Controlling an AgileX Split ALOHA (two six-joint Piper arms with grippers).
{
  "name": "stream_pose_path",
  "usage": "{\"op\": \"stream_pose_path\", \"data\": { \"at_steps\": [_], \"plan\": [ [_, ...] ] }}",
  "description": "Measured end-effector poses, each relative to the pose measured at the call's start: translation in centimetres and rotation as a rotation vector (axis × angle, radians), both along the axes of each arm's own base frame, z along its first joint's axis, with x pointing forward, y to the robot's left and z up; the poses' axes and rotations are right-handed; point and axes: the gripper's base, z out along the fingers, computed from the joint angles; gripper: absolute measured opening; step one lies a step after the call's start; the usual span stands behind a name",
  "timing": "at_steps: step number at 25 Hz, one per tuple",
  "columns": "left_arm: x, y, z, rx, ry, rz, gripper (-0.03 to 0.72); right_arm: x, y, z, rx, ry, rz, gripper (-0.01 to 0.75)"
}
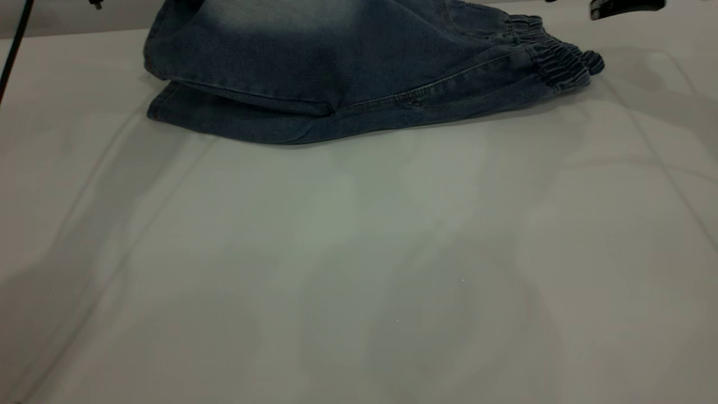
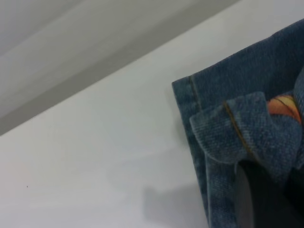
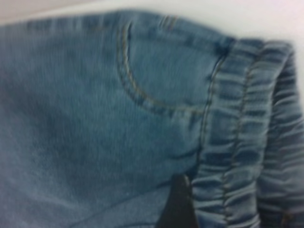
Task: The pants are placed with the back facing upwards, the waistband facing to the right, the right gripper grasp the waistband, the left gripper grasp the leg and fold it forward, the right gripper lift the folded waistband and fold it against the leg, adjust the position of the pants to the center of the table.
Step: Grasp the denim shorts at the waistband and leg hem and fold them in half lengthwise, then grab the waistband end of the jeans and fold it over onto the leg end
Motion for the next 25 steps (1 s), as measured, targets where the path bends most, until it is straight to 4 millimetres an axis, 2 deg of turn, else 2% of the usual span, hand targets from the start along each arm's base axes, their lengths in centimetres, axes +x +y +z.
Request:
{"op": "stream_pose_path", "data": {
  "at_steps": [6, 9, 12, 18, 21, 25],
  "plan": [
    [0.0, 0.0, 0.0, -0.001, 0.0, 0.001, 0.078, 0.0, 0.0, 0.1, 0.009, 0.003, 0.002, 0.557],
    [-0.1, 0.0, 0.0, -0.003, 0.013, 0.005, 0.113, 0.0, 0.0, 0.1, 0.008, 0.003, 0.001, 0.557],
    [-0.2, 0.1, -0.1, 0.002, 0.032, 0.008, 0.204, 0.0, 0.0, 0.1, 0.01, 0.004, -0.003, 0.557],
    [-0.4, 0.1, -0.3, 0.008, 0.056, 0.013, 0.448, -0.4, -0.7, 0.1, 0.109, 0.063, -0.043, 0.557],
    [-0.4, 0.1, -0.3, 0.009, 0.054, 0.012, 0.503, -0.8, -1.7, 0.3, 0.187, 0.097, -0.056, 0.557],
    [-0.4, 0.0, 0.4, 0.004, 0.038, 0.01, 0.515, -1.5, -3.3, 0.7, 0.307, 0.133, -0.065, 0.557]
  ]
}}
